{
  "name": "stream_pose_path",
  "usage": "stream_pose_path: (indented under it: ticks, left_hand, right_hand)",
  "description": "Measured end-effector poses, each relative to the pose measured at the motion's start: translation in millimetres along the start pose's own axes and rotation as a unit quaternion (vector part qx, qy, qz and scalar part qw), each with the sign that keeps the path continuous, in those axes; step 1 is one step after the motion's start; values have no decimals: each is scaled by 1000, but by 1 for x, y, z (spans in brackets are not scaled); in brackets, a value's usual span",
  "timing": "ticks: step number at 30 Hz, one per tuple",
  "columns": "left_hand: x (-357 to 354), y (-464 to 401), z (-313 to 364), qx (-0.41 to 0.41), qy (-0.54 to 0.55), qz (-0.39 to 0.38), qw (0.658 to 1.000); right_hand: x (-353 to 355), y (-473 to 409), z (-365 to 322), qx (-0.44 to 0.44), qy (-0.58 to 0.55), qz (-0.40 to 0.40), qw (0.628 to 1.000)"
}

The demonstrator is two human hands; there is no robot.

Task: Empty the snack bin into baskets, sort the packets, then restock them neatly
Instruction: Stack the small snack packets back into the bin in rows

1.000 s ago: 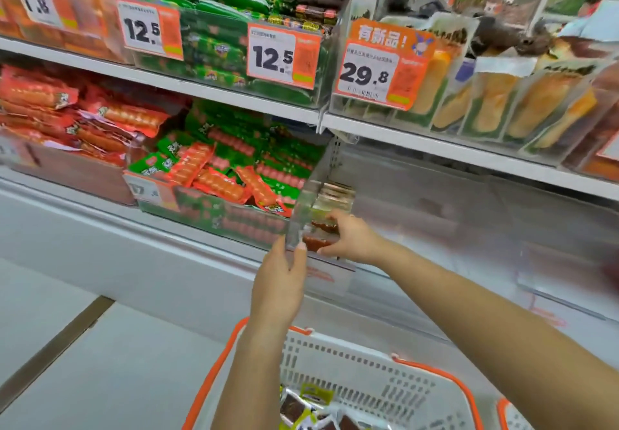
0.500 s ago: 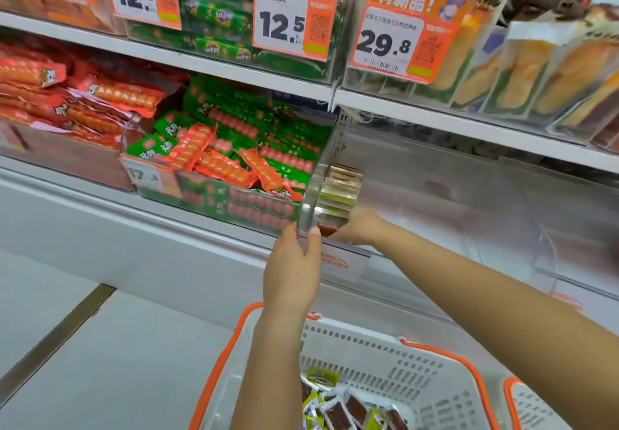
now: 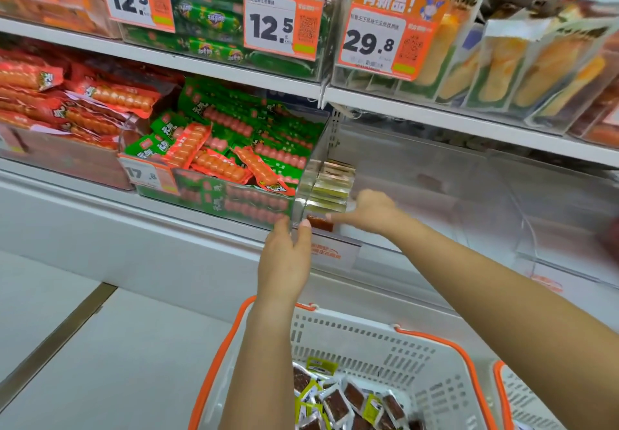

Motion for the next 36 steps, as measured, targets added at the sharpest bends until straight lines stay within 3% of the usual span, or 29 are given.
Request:
stream_pose_path:
  ticks: [4,7,9,13,16,19,23,28,30,33,36]
  left_hand:
    - [28,11,24,-19,15,54,998]
    - [35,27,32,-82,-19,8,996]
    - [28,43,12,-88,-80,-69,991]
    - [0,75,-85,0,-252,-226,941]
    - [-24,93,-170,90,-331,-314,885]
    - [-50,101,-238,142,-394,-370,830]
    - [-82,102,-306,159,-478,-418,756]
    - [-108,123,-356,105,-552,-452,692]
    - [-112,118,-360,60,-569,-426,701]
    - [-112,103,-353,36,-514,-383,767]
    - [-108,94,-346,44,-513,-352,782]
  right_hand:
    - [46,68,9,99,-124,211,964]
    - [33,125,22,171,-173,251,937]
    - [-1,147,33,186,-157,212,946]
    - [-123,150,68,148,-61,-3,987]
    - [-219,147,100,120,-6,-155,981]
    - [-289,145,131,89,5,-250,964]
    - [-349,143,163,53,2,-283,958]
    - [-388,117,176,36,-36,-232,971]
    - [-404,104,177,26,-48,-215,975]
    - [-418,94,175,8,-30,-198,980]
    - [-418,94,171,-48,-91,-167,981]
Point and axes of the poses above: each hand's wrist, its own y-axis away from the middle knuckle, its own x-axis out of the back of the hand, z = x × y, the point moved 5 cm from there along -y, towards the middle knuckle
